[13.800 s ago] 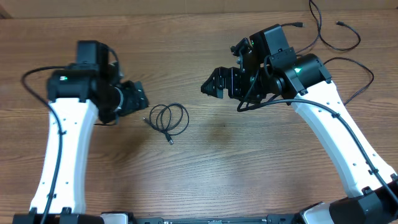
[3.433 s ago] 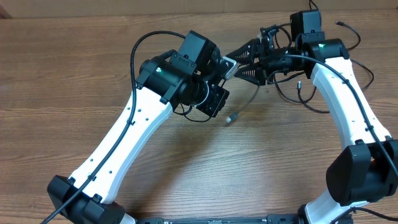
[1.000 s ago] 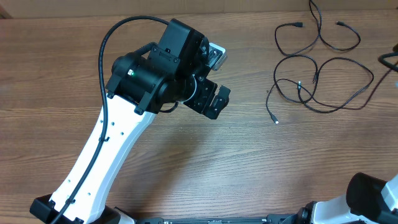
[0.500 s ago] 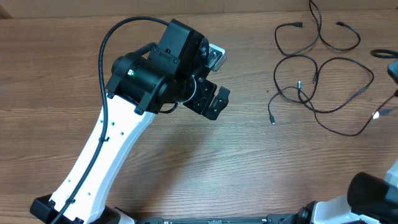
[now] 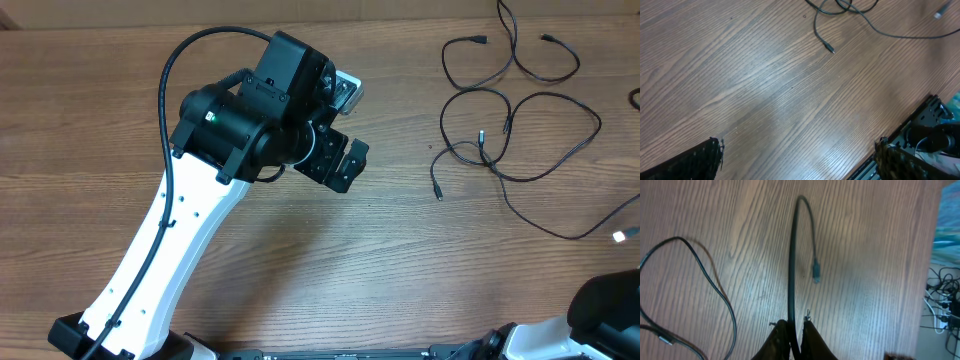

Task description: Untangle cables

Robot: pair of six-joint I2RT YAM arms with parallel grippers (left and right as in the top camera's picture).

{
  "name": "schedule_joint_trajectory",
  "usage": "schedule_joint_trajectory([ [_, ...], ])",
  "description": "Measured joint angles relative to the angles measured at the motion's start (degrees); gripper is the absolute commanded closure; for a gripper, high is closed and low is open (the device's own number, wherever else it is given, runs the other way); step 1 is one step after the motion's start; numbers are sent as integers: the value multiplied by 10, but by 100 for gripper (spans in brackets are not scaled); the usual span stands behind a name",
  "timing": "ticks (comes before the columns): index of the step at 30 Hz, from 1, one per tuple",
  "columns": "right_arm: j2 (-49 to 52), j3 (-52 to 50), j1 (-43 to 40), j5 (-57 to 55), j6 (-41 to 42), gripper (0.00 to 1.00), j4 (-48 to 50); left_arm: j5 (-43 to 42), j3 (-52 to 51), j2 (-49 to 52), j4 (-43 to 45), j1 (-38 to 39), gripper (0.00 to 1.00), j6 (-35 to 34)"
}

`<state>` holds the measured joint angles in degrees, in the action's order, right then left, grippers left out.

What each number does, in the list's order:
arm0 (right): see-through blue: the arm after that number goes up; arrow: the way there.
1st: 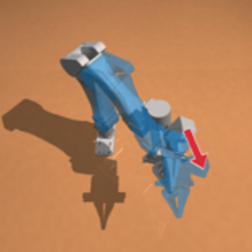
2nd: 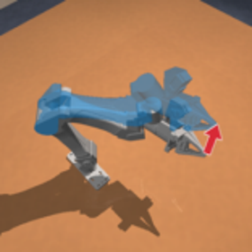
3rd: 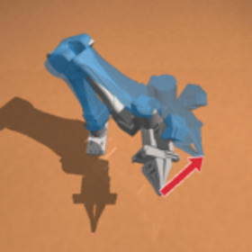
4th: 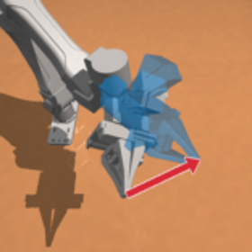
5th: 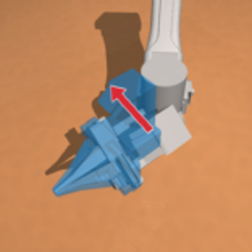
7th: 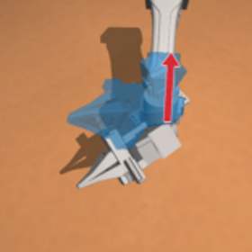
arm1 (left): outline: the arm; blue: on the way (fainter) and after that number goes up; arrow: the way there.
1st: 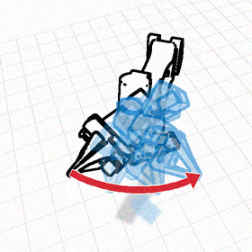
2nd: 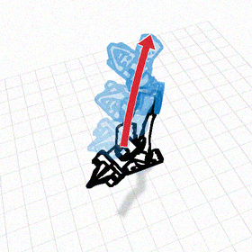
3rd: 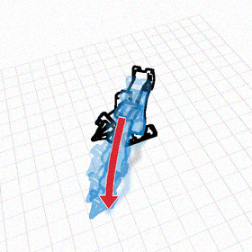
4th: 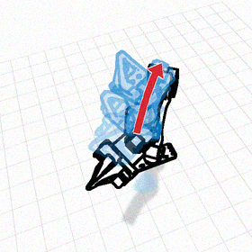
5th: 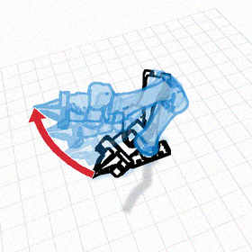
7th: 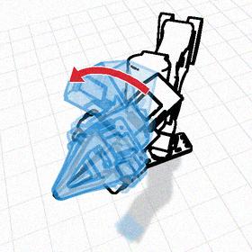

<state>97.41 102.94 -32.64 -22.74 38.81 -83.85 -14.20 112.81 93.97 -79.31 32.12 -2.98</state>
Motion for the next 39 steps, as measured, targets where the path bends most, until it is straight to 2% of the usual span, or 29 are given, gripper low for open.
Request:
schedule_joint_trajectory([
  [7,0,-88,0,3,2,88,59,2,0,0,0,0,1,0],
  [9,0,-111,0,7,2,83,74,2,0,0,0,0,1,0],
  [10,0,-120,0,9,3,76,81,3,0,0,0,0,0,0],
  [11,0,-128,0,11,4,64,87,3,0,0,0,0,0,0],
  [13,1,-144,0,15,7,23,102,4,0,0,0,0,1,0],
  [14,1,-151,0,19,4,14,108,4,0,0,0,0,1,0],
  [18,4,-168,0,22,4,0,123,4,0,0,0,0,0,0],
  [28,17,-172,0,66,-10,0,127,6,0,0,0,0,0,0],
  [32,17,-181,0,72,-14,9,134,6,0,0,-1,0,0,0],
  [35,17,-196,0,74,-13,20,141,6,0,0,-3,0,0,0],
  [39,17,-229,0,75,-10,49,171,6,0,0,-3,0,0,0],
])
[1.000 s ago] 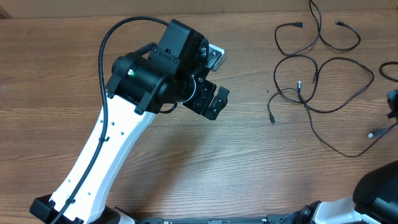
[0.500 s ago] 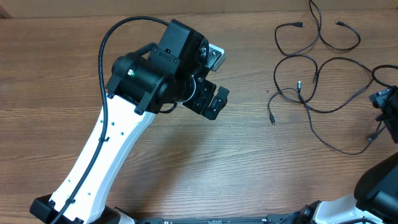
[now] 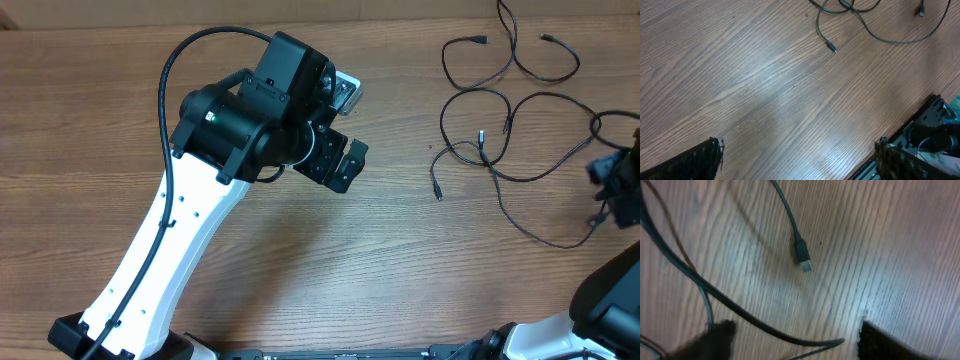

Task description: Untangle cables

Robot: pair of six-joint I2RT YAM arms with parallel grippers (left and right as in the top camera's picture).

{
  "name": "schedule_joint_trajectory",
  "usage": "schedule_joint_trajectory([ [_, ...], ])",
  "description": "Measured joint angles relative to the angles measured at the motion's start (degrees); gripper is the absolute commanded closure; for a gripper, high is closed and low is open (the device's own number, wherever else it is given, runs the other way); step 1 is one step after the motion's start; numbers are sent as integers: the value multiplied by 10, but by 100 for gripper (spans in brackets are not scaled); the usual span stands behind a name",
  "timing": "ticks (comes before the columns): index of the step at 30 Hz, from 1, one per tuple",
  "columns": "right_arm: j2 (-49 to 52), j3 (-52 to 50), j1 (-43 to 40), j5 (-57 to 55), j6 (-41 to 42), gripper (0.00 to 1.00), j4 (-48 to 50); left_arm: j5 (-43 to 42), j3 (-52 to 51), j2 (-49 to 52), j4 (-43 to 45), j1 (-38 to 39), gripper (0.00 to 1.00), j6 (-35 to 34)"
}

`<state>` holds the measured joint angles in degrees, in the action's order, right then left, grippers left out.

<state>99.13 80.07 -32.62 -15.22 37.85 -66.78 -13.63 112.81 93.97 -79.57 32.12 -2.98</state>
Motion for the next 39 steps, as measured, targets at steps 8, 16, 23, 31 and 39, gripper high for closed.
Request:
schedule_joint_trajectory([
  [8,15,-33,0,23,6,96,48,0,0,0,0,0,0,0],
  [16,54,-33,0,13,11,94,57,0,0,0,0,0,0,0],
  [23,56,-34,0,-41,32,50,41,0,0,0,0,0,1,0],
  [31,56,-67,0,-54,35,27,77,0,0,0,0,0,0,0],
  [39,62,-115,0,-36,21,93,105,0,0,0,0,0,0,0],
])
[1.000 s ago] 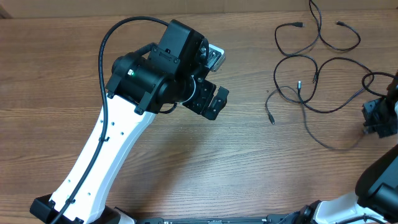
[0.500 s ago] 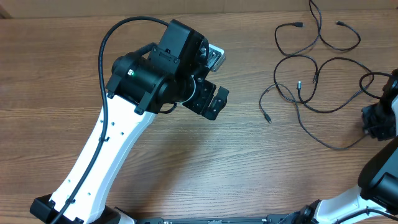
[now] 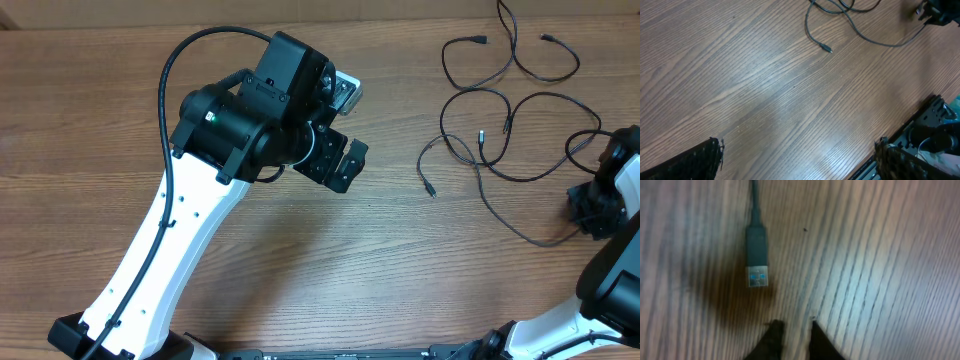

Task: Untangle cables
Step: 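Move the right gripper back over the upper-right cables, left arm retracting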

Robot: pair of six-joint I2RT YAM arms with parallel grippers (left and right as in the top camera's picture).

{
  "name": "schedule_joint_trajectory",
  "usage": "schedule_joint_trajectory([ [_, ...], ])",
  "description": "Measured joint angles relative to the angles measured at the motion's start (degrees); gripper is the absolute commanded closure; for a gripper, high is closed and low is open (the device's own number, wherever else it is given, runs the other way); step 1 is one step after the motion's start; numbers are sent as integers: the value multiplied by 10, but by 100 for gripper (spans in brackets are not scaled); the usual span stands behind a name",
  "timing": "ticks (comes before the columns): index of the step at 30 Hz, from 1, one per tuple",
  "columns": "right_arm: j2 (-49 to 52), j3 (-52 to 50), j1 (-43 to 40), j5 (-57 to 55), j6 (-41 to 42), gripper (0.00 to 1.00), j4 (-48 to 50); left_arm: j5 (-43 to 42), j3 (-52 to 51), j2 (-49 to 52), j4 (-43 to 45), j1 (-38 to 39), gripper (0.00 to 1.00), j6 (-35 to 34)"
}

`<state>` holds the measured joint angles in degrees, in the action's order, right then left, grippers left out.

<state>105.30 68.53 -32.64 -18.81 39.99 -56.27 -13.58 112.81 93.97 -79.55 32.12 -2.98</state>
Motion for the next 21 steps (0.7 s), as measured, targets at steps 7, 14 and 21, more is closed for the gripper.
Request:
schedule_joint_trajectory([
  [7,1,10,-17,0,6,96,-44,1,0,0,0,0,1,0],
  [14,2,119,-30,-34,46,96,-156,2,0,0,11,0,1,0],
  [21,2,164,-30,-43,66,57,-193,2,0,0,15,0,0,0],
])
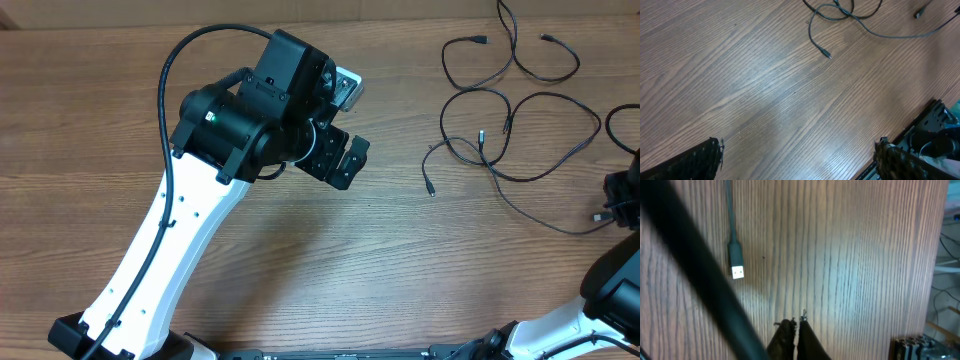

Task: Untangle cables
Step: 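Move the right gripper back over the upper-right cables, left arm retracting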

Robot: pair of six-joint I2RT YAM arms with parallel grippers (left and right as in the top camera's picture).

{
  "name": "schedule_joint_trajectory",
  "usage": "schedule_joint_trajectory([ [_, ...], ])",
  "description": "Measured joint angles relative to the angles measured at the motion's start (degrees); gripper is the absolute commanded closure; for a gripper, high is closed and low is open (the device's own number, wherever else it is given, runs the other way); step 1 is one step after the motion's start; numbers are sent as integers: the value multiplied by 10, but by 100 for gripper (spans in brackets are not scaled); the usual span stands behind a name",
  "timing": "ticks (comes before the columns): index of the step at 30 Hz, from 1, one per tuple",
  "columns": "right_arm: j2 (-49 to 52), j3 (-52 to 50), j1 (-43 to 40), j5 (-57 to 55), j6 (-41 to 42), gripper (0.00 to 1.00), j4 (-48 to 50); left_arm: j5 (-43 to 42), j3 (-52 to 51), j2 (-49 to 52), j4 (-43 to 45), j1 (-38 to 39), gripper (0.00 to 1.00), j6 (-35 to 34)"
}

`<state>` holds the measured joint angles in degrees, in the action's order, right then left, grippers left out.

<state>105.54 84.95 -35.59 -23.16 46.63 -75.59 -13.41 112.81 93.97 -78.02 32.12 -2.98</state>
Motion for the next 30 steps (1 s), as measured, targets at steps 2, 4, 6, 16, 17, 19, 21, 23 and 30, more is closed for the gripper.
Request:
schedule_joint_trajectory([
  [2,0,-3,0,2,5,24,17,0,0,0,0,0,0,0],
  [4,0,-15,0,10,7,9,41,0,0,0,0,0,0,0],
  [6,0,-30,0,23,10,3,59,0,0,0,0,0,0,0],
  [16,0,-89,0,182,-101,43,164,0,0,0,0,0,0,0],
  [17,0,-89,0,197,-113,43,167,0,0,0,0,0,0,0],
  [19,0,-89,0,226,-142,34,167,0,0,0,0,0,0,0],
  [21,0,-89,0,243,-162,8,166,0,0,0,0,0,0,0],
  [23,0,-89,0,256,-175,0,163,0,0,0,0,0,1,0],
  [30,2,-53,0,284,-184,0,91,0,0,0,-2,0,0,0],
])
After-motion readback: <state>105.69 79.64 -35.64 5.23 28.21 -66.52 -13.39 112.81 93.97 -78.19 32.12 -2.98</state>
